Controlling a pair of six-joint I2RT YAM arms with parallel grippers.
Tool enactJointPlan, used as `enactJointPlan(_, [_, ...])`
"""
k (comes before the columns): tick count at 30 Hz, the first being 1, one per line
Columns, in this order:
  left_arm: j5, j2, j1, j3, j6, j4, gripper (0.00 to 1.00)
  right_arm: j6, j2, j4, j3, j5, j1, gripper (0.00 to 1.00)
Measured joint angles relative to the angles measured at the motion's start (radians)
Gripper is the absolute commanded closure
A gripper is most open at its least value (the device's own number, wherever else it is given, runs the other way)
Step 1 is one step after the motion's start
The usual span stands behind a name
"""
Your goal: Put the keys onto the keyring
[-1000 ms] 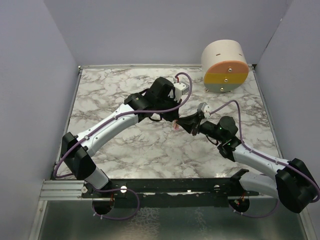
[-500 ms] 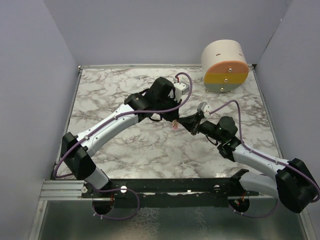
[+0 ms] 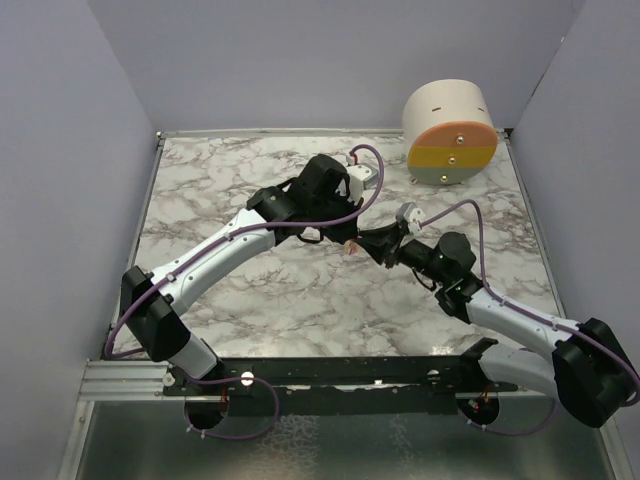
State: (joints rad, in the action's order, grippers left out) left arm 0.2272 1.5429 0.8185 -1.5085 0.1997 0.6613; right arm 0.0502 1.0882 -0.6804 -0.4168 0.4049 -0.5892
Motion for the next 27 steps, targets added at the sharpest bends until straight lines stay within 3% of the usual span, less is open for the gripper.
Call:
enactJointPlan(4, [0.000, 0.000, 0.000, 0.000, 0.000, 0.000, 1.00, 0.000, 0.014, 0.000, -0.006, 0.002, 0.000, 0.79])
enactJointPlan(12, [0.000, 0.000, 0.000, -0.002, 0.000, 0.002, 1.00, 0.000, 0.026, 0.000, -0.007, 0.008, 0.000, 0.99])
enactJointPlan(27, [0.002, 0.000, 0.000, -0.002, 0.000, -0.008, 1.00, 0.009, -0.022, 0.001, 0.008, -0.060, 0.000, 0.99])
